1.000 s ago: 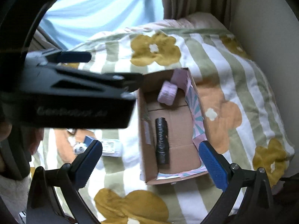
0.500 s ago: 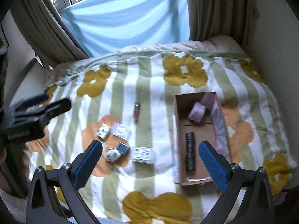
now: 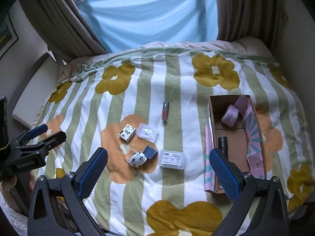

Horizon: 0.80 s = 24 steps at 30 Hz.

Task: Organize objects
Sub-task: 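Move both tools back over the remaining items on the bed, then grasp the white tissue pack with left tool while right tool grasps blue box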

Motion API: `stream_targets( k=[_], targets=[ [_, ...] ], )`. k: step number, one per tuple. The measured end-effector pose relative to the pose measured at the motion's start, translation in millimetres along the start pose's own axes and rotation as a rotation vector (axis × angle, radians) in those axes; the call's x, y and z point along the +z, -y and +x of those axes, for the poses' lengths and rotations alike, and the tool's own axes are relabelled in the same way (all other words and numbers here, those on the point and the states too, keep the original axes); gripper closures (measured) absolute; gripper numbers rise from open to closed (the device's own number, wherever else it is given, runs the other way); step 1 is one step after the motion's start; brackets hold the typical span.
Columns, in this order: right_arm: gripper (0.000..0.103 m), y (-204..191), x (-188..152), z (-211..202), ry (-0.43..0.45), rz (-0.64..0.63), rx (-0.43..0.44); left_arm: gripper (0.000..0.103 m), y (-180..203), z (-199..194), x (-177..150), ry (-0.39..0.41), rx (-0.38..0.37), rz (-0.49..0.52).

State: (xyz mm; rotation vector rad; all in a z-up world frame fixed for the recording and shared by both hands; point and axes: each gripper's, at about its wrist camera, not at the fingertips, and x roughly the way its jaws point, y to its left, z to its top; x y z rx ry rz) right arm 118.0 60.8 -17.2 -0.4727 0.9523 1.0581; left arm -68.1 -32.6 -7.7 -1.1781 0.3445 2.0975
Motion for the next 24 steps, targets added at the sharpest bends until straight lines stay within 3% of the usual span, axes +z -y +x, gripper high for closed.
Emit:
stream_targets(
  k=[10,18,23,24],
  targets=[
    [0.000,-15,-21,55,-0.009,-0.078,-0.046,0.000,-27,68,-11,-0.084,-0.042,0.047],
    [0.001,-28,-46,139,-0.053,-0.333,-0.074,0.002,-46,158,-13,-0.129,-0.067,0.134],
    [0.008,-34,-64,196,-0.106,-0.503,-0.081,0.008,-47,222,-21,-0.183,-0.081,0.169],
    [0.014,-35,-66,206,-0.119,-0.527,-0.080,0.008,-47,233,-22,-0.191,-0.089,0.171]
  ],
)
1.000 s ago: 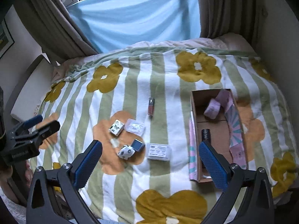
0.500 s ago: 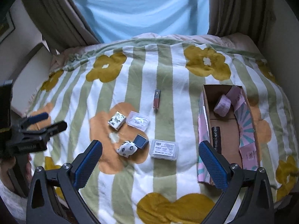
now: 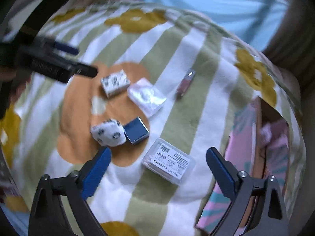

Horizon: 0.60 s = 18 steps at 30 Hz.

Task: Organize objects
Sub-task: 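Grasp the white tissue pack with left tool while right tool grasps blue box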

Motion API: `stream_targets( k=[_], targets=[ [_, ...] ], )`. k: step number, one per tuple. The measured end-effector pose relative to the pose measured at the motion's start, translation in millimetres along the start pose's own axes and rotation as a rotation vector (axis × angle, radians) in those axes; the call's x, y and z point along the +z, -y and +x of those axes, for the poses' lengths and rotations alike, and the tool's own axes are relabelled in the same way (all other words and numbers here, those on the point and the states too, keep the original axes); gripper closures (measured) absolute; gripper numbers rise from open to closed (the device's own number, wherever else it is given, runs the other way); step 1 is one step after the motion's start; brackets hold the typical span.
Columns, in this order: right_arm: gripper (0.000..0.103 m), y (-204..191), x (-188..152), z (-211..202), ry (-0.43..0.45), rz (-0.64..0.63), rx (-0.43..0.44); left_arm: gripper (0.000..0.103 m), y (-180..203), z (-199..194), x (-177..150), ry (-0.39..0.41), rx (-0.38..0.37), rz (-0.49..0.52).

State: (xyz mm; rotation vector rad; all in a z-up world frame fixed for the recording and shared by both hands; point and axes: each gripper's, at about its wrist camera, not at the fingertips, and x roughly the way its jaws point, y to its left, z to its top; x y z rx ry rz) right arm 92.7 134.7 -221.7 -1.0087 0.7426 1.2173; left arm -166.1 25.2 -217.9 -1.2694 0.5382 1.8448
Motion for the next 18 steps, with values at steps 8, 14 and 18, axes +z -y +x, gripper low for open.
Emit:
stream_targets(
  k=[8,14,18],
  targets=[
    [0.030,-8,2,68,-0.093,-0.125,0.031,0.024,-8,74,6,-0.086,-0.048,-0.016],
    [0.040,-20,7,95,-0.127,-0.247,0.072,0.027,-6,104,7,-0.120,-0.058,0.016],
    [0.042,-21,13,103,-0.137,-0.240,0.114,0.027,-7,115,9,-0.127,-0.068,0.017]
  ],
)
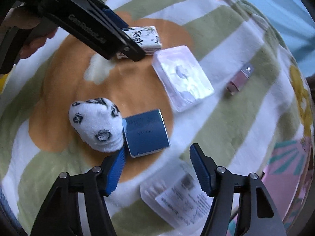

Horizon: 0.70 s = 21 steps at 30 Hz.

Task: Organize objects
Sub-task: 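Grasp the white tissue pack with left tool while right tool grasps blue box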

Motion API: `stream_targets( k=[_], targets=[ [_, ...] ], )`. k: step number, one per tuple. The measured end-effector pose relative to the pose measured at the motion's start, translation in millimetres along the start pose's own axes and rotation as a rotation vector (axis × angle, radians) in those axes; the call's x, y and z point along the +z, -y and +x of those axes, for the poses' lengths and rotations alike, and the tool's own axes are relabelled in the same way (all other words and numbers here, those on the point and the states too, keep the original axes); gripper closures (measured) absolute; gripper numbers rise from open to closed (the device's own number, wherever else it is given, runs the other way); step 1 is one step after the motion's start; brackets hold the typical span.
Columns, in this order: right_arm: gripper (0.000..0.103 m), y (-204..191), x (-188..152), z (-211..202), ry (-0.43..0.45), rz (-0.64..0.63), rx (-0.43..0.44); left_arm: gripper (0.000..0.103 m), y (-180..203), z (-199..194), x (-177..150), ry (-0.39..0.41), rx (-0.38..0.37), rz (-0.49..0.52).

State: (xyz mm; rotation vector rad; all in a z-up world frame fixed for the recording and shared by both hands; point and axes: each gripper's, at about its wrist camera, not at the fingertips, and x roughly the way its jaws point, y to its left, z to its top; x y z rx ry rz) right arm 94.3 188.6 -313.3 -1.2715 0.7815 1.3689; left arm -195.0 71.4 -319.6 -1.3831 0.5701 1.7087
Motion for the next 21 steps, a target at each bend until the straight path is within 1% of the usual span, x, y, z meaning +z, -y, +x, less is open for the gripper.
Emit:
stream_targets(
  k=[2,4,5,7,9,10,11,15,21],
  targets=[
    [0.043,0,4,3,-0.006,-0.009,0.012,0.027,1,3,2,0.007,-0.002,0.004],
    [0.051,0,8,7,-0.016,-0.025,0.029,0.027,2,6,4,0.011,0.006,0.009],
    [0.054,-1,10,8,-0.020,-0.034,0.039,0.030,2,6,3,0.010,0.012,0.010],
    [0.066,-2,14,10,-0.031,-0.046,0.063,0.036,4,8,5,0.008,0.031,0.019],
    [0.066,-3,17,10,-0.032,-0.052,0.061,0.048,3,9,5,0.009,0.039,0.026],
    [0.066,-2,17,10,-0.029,-0.051,0.062,0.051,3,9,5,0.010,0.036,0.027],
    [0.066,-1,17,9,-0.028,-0.042,0.065,0.059,2,8,6,0.012,0.033,0.026],
    [0.066,4,17,7,-0.030,-0.021,0.060,0.060,-2,3,7,0.015,0.020,0.028],
    [0.067,17,16,-6,-0.031,0.024,0.035,0.060,-7,-13,4,0.034,0.024,0.012]
  ],
)
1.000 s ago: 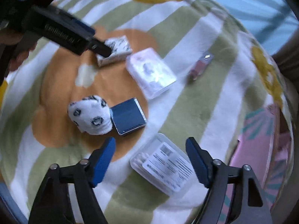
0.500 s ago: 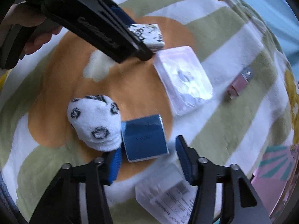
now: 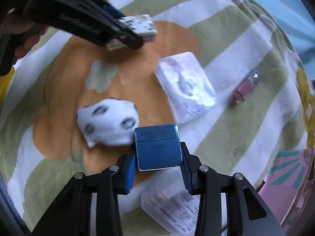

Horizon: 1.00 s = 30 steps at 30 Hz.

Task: Organize objects
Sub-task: 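Grasp the white tissue pack with left tool while right tool grasps blue box, then lift and carry the tissue pack and blue box over the cardboard box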

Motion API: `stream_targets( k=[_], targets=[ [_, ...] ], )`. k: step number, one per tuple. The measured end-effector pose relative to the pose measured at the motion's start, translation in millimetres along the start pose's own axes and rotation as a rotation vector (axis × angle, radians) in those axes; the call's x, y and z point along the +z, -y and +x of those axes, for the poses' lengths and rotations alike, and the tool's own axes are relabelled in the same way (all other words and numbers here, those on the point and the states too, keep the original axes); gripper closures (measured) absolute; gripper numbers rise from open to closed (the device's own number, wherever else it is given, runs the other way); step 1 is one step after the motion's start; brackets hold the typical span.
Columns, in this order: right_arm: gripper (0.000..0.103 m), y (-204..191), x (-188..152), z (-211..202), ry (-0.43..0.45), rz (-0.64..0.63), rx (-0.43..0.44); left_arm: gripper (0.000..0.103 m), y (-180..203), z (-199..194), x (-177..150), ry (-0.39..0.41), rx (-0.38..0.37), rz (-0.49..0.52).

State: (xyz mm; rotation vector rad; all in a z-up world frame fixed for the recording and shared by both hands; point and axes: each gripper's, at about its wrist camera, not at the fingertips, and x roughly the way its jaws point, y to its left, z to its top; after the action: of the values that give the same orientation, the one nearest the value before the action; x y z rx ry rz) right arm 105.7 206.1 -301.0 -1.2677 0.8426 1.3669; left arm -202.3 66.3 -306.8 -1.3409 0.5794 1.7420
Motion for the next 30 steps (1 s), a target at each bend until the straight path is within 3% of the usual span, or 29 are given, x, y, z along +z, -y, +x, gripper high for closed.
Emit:
stream_targets(
  k=[8,14,24,30],
  targets=[
    [0.067,26,1,-36,0.016,0.175,0.002,0.060,-3,-41,-5,0.040,0.007,-0.027],
    [0.067,37,-2,-86,0.054,0.362,0.007,0.060,4,-90,-9,0.086,0.021,-0.063],
    [0.067,6,-16,-176,0.138,0.670,-0.017,0.060,24,-187,-29,0.157,0.028,-0.190],
    [0.067,-12,-33,-218,0.185,0.710,-0.034,0.060,48,-231,-48,0.205,0.083,-0.232]
  ],
)
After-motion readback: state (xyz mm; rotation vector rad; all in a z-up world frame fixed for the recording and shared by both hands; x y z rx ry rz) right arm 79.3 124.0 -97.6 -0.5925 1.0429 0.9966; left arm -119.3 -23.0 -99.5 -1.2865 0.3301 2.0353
